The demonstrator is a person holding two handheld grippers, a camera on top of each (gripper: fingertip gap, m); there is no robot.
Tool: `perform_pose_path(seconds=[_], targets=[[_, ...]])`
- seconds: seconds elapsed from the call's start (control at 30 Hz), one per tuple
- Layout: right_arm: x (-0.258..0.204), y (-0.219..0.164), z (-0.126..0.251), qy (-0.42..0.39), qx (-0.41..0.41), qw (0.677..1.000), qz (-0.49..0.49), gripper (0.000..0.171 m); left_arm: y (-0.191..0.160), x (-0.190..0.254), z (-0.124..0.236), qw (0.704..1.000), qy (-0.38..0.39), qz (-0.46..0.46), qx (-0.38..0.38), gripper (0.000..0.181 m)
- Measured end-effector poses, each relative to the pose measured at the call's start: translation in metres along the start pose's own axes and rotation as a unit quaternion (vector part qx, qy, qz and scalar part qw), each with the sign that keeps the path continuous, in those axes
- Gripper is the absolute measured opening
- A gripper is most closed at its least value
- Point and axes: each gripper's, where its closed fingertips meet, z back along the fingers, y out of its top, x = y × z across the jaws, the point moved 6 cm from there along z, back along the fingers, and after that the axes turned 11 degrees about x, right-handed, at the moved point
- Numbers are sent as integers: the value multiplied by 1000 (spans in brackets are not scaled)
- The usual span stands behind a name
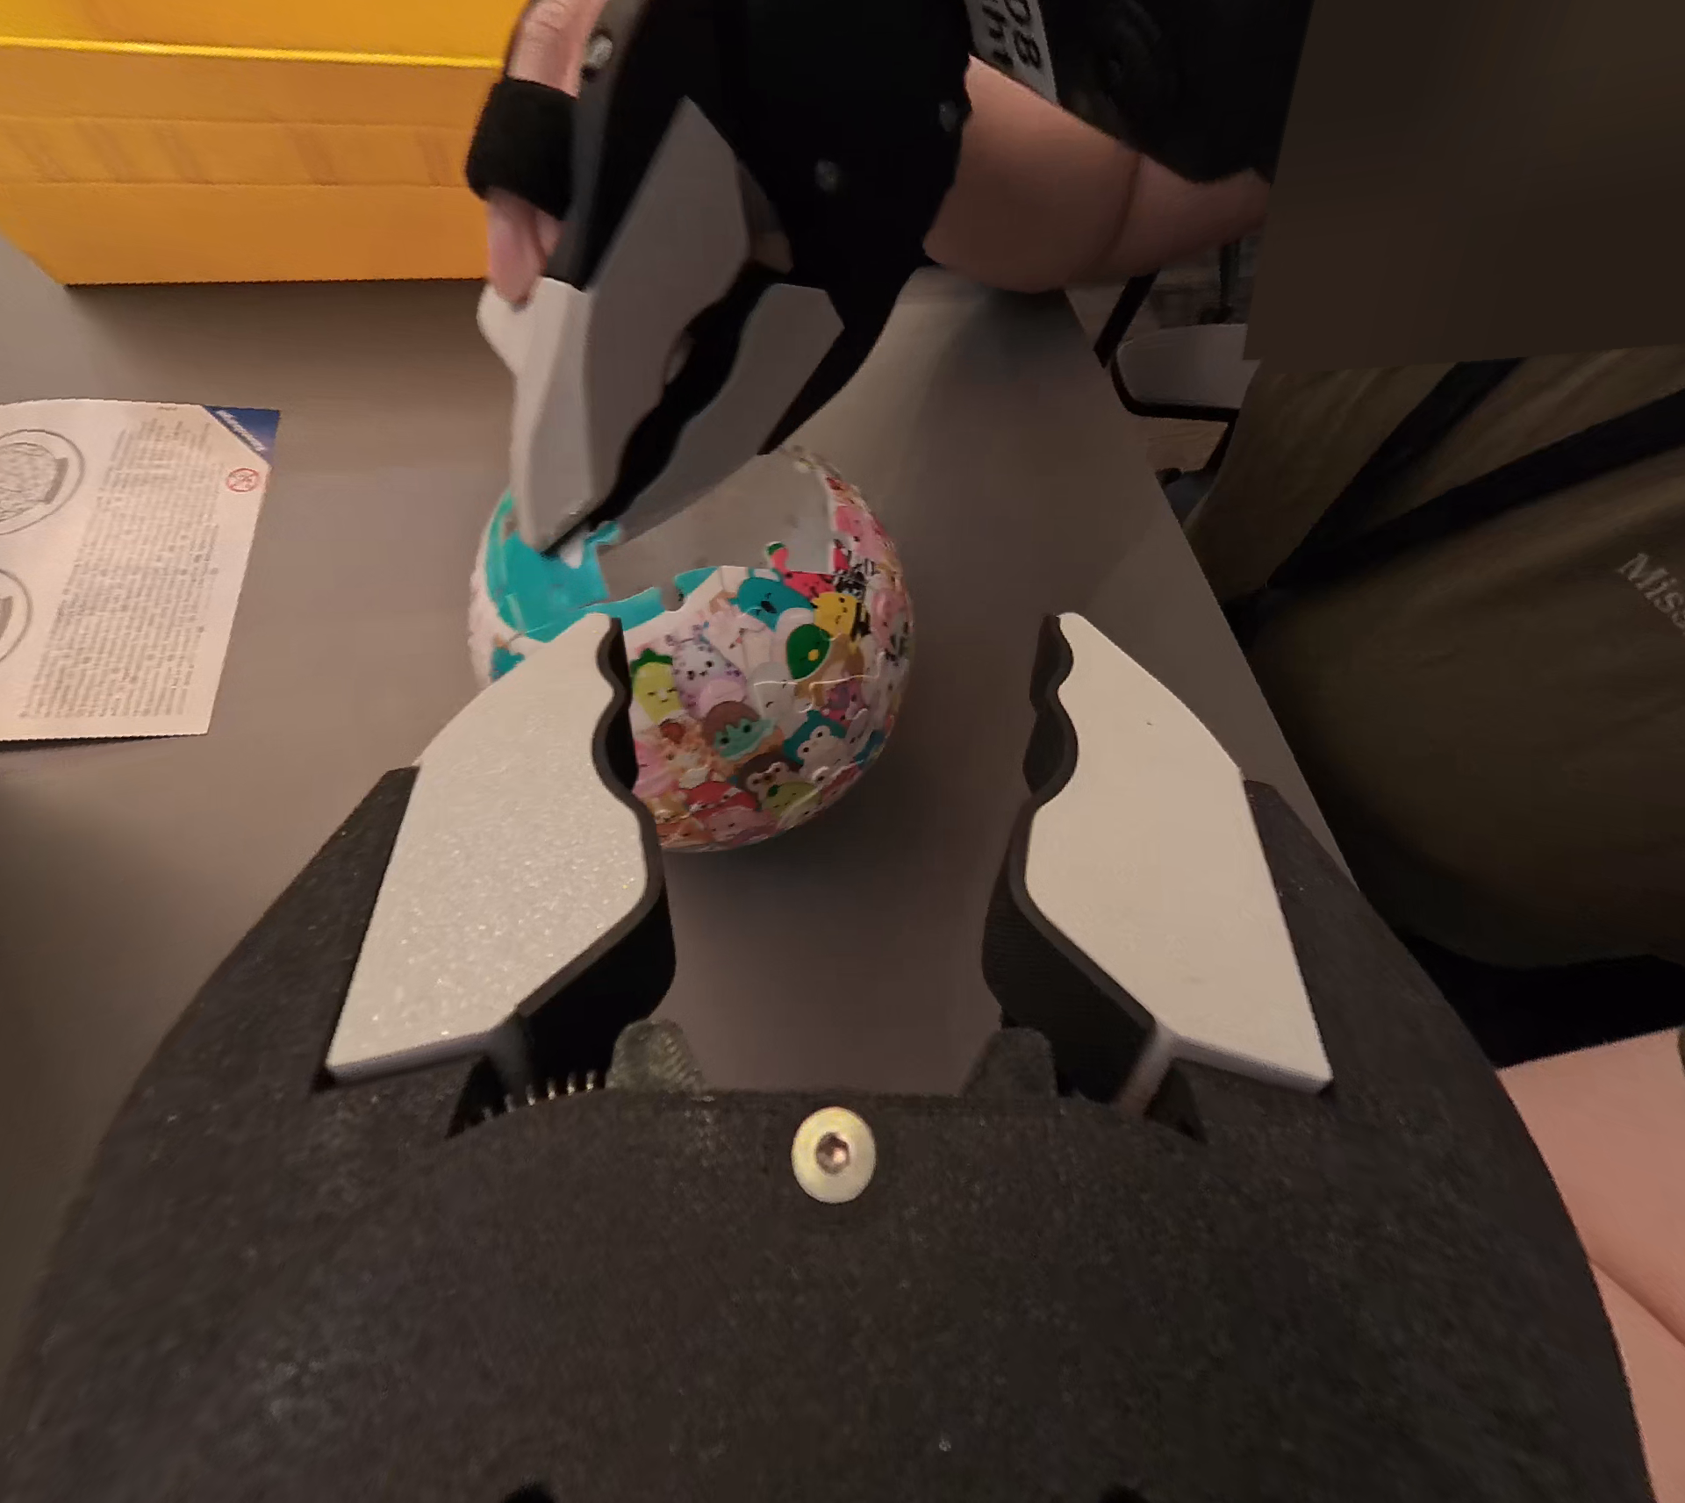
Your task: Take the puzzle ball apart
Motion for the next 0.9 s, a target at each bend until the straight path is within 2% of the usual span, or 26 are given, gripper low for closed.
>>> perform_pose_path(seconds=[0.13,0.37,0.6,0.77,0.9], targets=[[0,-1,-1,-11,9,999,-34,4,-5,-3,-4,1000,1,5,-15,85],[-3,0,0,-31,8,999,-25,4,-8,-6,-9,1000,-2,12,-19,85],[-10,1,2,-79,2,996,31,4,-7,-6,-11,1000,-5,14,-13,84],[-10,0,2,-71,1,997,22,4,-7,-7,-11,1000,-4,14,-14,84],[-7,0,4,-47,4,999,-22,4,-6,-7,-12,1000,-5,12,-13,84]])
